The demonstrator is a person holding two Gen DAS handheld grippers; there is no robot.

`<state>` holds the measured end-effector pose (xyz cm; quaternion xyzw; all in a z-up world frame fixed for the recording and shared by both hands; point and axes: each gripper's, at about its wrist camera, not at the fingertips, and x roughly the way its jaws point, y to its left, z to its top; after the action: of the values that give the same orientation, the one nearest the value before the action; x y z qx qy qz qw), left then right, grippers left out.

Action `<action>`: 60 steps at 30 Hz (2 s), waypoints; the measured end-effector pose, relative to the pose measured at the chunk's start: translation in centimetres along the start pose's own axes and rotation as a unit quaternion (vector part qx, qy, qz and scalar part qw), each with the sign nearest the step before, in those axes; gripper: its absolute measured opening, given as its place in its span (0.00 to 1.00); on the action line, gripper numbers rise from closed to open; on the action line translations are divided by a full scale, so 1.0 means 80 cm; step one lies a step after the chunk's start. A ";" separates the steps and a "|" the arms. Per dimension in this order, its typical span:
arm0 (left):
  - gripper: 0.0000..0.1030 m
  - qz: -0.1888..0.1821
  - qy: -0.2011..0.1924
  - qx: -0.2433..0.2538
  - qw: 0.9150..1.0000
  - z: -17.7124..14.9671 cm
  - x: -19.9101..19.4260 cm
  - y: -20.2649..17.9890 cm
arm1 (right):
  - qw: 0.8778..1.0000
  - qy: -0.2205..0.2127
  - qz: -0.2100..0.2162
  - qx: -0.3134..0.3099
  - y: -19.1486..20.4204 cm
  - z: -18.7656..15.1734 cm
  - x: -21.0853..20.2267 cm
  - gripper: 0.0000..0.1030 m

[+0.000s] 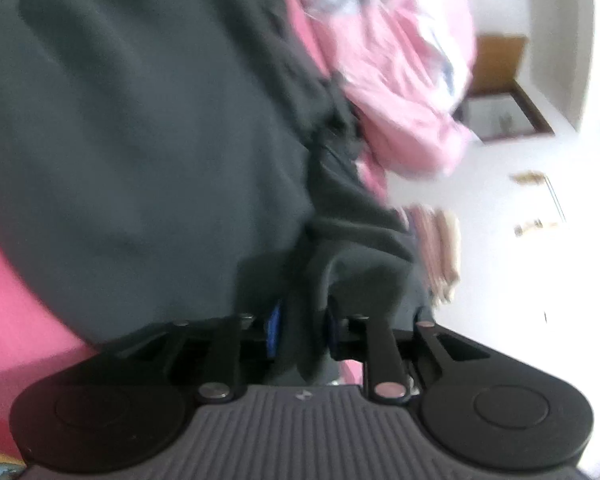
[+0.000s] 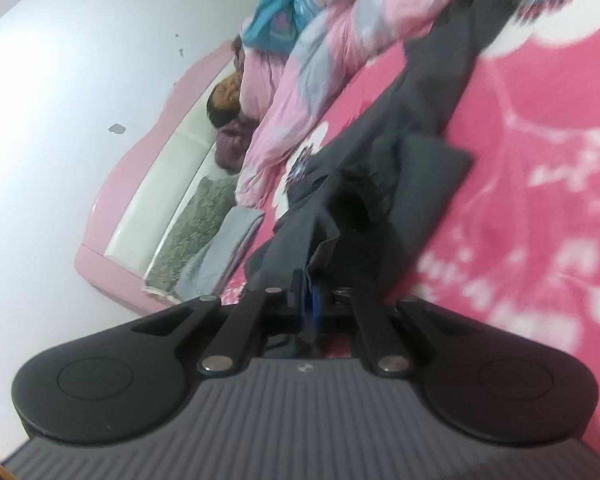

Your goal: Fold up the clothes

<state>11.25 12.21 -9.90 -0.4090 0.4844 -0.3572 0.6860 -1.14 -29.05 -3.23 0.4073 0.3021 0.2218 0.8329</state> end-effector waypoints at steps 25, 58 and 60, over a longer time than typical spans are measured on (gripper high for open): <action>0.28 0.066 0.046 0.168 0.982 -0.036 0.074 -0.055 | 0.967 -0.045 -0.253 -0.003 -0.006 -0.126 -0.170 0.18; 0.28 0.172 -0.201 0.116 0.957 0.055 -0.010 0.004 | 0.963 -0.168 -0.207 -0.034 -0.086 0.091 -0.004 0.00; 0.27 0.174 -0.206 0.112 0.956 0.056 -0.013 0.006 | 0.949 -0.189 -0.244 -0.059 -0.079 0.095 -0.009 0.00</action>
<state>15.30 14.32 -9.04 -0.3038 0.3533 -0.1921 0.8637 4.27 -37.23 -4.42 0.3057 0.2155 -0.0513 0.9260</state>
